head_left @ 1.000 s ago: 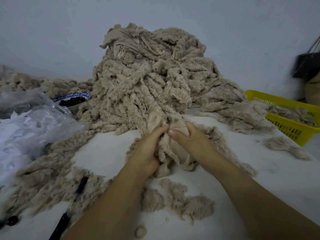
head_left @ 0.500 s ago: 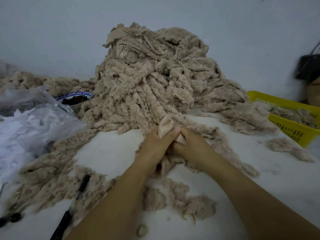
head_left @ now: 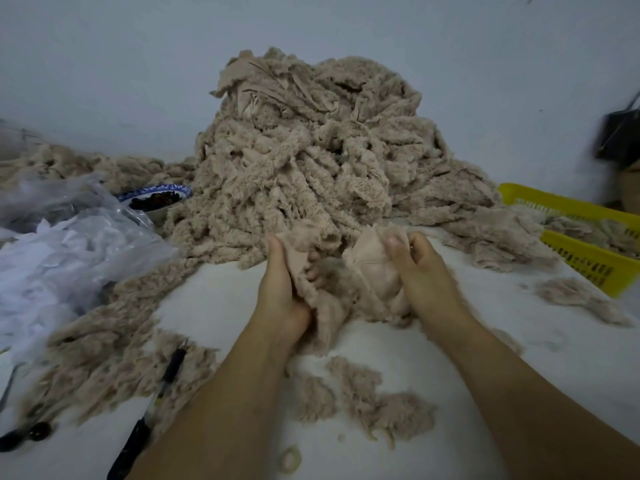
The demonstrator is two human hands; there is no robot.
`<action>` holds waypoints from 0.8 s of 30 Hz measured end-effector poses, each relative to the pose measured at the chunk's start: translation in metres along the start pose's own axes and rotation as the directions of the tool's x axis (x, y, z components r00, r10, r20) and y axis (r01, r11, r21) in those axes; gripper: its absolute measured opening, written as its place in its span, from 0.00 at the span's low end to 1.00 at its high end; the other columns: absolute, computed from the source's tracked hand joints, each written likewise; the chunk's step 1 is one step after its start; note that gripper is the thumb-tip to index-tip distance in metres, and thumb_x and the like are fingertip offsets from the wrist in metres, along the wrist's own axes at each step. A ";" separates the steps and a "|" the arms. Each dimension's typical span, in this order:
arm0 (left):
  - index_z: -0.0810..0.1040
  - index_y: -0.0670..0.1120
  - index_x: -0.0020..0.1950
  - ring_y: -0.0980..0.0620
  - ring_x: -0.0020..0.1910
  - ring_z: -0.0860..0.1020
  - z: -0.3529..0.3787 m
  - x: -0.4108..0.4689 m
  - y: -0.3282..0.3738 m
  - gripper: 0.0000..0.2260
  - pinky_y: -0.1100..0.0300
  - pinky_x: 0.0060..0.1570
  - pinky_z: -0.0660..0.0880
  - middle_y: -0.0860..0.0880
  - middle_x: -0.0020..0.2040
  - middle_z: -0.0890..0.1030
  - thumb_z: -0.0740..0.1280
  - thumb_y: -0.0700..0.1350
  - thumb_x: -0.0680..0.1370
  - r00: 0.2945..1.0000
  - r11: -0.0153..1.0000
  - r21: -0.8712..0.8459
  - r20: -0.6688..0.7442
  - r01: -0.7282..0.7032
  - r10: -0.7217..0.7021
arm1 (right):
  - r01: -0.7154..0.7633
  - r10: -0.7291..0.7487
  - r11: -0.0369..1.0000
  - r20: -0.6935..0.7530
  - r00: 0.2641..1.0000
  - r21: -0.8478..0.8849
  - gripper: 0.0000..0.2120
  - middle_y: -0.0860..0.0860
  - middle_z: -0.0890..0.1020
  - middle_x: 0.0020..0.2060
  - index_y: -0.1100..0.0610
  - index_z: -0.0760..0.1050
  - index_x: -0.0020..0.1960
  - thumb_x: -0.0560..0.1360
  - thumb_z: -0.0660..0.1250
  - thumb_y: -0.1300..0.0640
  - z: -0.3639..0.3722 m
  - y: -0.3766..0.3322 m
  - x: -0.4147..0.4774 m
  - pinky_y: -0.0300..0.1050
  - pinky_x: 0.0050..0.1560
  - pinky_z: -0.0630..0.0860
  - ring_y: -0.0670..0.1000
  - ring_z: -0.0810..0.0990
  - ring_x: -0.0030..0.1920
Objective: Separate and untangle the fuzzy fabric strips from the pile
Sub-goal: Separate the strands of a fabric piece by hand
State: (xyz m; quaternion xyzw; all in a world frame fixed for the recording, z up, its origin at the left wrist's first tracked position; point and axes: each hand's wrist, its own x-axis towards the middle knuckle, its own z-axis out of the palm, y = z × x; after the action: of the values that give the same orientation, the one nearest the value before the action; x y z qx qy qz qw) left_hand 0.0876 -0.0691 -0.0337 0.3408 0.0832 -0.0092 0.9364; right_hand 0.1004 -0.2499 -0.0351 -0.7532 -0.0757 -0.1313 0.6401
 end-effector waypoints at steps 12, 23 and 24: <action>0.79 0.47 0.64 0.46 0.60 0.82 0.013 -0.008 -0.015 0.24 0.49 0.58 0.78 0.43 0.60 0.83 0.53 0.61 0.82 0.979 0.954 0.300 0.193 0.004 -0.065 | 0.075 -0.076 0.994 -0.007 0.997 -0.076 0.16 0.50 0.66 0.31 0.59 0.62 0.43 0.81 0.61 0.49 0.017 0.002 -0.003 0.39 0.28 0.64 0.47 0.65 0.28; 0.80 0.49 0.62 0.45 0.54 0.84 0.005 -0.006 -0.026 0.13 0.48 0.57 0.78 0.45 0.54 0.85 0.70 0.50 0.78 0.974 0.786 0.596 0.223 -0.166 0.036 | -0.107 0.058 0.960 0.188 0.980 0.260 0.06 0.53 0.82 0.41 0.49 0.78 0.42 0.76 0.68 0.48 0.013 -0.006 -0.007 0.54 0.48 0.77 0.54 0.81 0.42; 0.80 0.48 0.62 0.44 0.53 0.84 0.006 -0.006 -0.025 0.12 0.49 0.55 0.79 0.45 0.53 0.86 0.69 0.48 0.80 0.976 0.787 0.593 0.209 -0.169 0.052 | -0.140 0.084 0.951 0.204 0.975 0.276 0.07 0.53 0.84 0.45 0.49 0.80 0.45 0.74 0.68 0.46 0.013 -0.007 -0.007 0.55 0.52 0.78 0.55 0.83 0.46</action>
State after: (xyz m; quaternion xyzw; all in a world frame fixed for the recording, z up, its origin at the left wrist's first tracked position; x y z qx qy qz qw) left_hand 0.0811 -0.0922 -0.0445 0.6250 -0.0301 -0.0115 0.7800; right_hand 0.0934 -0.2353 -0.0328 -0.6640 -0.1115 -0.0099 0.7393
